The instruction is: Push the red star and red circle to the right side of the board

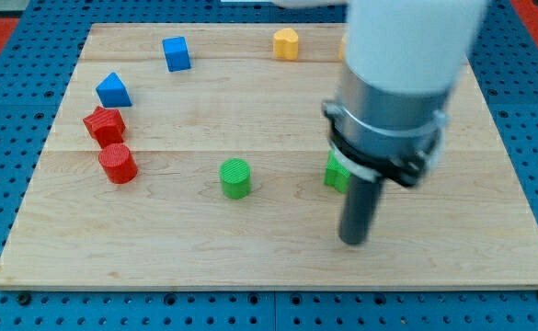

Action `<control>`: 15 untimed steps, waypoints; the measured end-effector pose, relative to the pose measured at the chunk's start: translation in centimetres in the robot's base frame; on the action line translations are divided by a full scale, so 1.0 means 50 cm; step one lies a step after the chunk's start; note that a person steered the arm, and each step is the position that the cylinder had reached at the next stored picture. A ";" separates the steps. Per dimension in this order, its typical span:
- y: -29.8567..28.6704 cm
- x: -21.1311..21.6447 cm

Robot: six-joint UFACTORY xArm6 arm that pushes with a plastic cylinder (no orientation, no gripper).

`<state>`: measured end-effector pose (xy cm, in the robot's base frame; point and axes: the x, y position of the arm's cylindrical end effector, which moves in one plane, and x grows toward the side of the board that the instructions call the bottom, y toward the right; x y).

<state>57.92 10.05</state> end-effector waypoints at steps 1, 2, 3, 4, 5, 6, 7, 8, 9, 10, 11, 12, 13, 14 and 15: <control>0.109 0.034; 0.123 0.034; 0.035 0.034; -0.129 -0.003; -0.351 -0.093; -0.561 -0.070; -0.731 -0.108; -0.748 -0.204; -0.611 -0.226; -0.531 -0.224; -0.552 -0.212; -0.630 -0.211; -0.759 -0.324; -0.680 -0.379; -0.620 -0.354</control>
<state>40.24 -20.97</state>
